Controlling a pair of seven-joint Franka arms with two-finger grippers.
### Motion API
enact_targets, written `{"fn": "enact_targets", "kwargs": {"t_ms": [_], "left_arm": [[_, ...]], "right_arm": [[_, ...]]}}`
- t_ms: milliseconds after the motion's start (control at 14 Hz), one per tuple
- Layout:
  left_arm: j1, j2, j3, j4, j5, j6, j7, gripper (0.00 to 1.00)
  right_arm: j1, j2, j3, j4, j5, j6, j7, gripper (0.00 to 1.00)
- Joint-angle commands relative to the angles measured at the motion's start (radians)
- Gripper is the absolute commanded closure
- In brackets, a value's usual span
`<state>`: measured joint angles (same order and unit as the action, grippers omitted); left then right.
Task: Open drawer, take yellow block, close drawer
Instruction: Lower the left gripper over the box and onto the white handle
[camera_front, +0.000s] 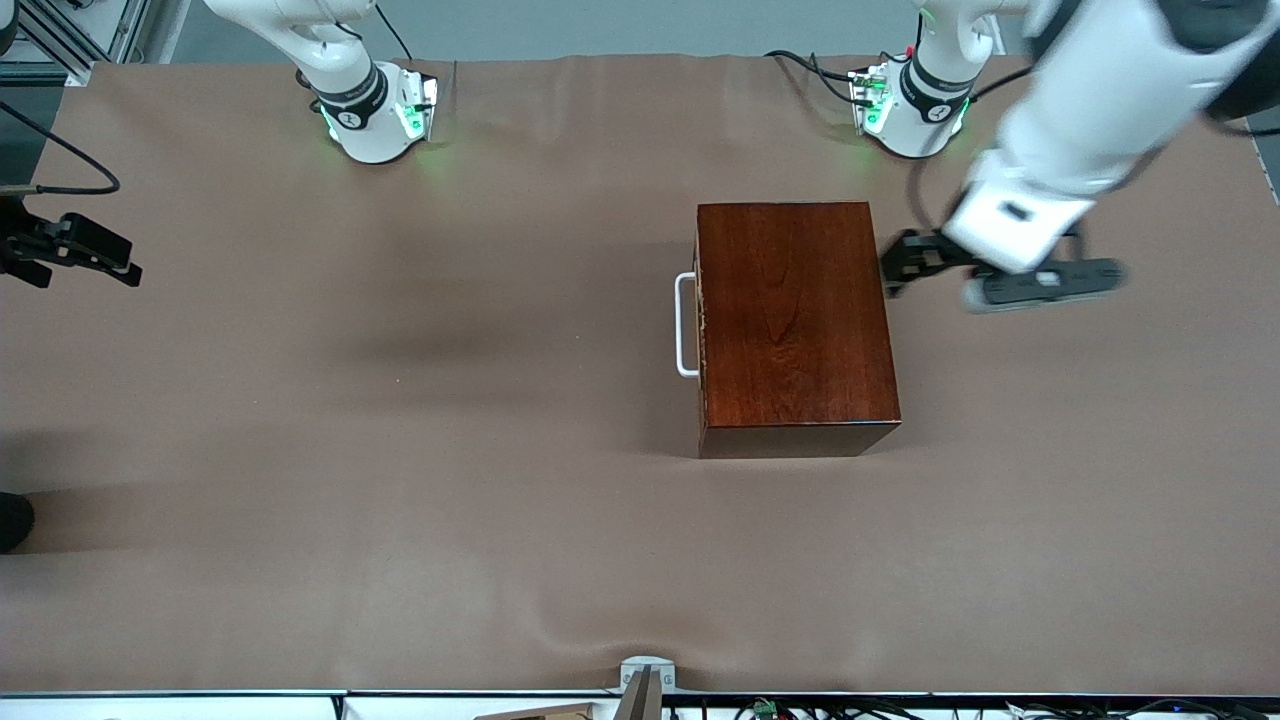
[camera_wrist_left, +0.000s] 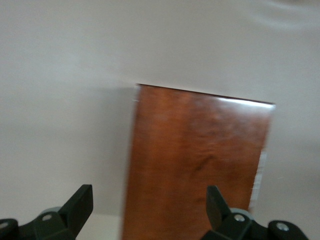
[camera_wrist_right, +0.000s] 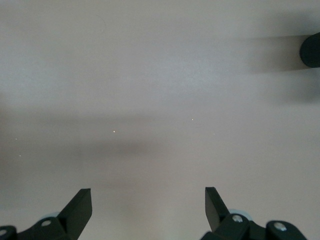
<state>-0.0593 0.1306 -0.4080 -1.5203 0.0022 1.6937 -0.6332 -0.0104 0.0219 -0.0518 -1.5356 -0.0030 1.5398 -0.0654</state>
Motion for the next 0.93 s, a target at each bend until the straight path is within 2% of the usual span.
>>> {"fn": "enact_targets", "kwargs": {"t_ms": [0,143,356,570,713,855], "left_arm": [[-0.115,0.105,-0.005,0.117,0.041,-0.005,-0.179,0.00],[-0.193,0.136,-0.005,0.132,0.050,0.024,-0.281,0.00],[-0.279,0.173,0.000,0.143,0.064,0.027,-0.289,0.00],[-0.342,0.201,-0.006,0.137,0.157,0.026,-0.283,0.00],[-0.391,0.236,-0.002,0.140,0.156,0.027,-0.296,0.00],[-0.421,0.267,0.003,0.144,0.163,0.085,-0.354,0.00]], "right_arm": [[-0.005,-0.010,0.007,0.002,-0.011,-0.001,0.012,0.00],[-0.003,-0.008,0.007,0.002,-0.011,-0.001,0.012,0.00],[-0.006,-0.010,0.007,0.002,-0.011,-0.001,0.012,0.00],[-0.003,-0.008,0.007,0.002,-0.011,-0.001,0.012,0.00],[-0.003,-0.010,0.007,0.002,-0.011,-0.001,0.012,0.00],[-0.003,-0.008,0.007,0.002,-0.011,-0.003,0.013,0.00]]}}
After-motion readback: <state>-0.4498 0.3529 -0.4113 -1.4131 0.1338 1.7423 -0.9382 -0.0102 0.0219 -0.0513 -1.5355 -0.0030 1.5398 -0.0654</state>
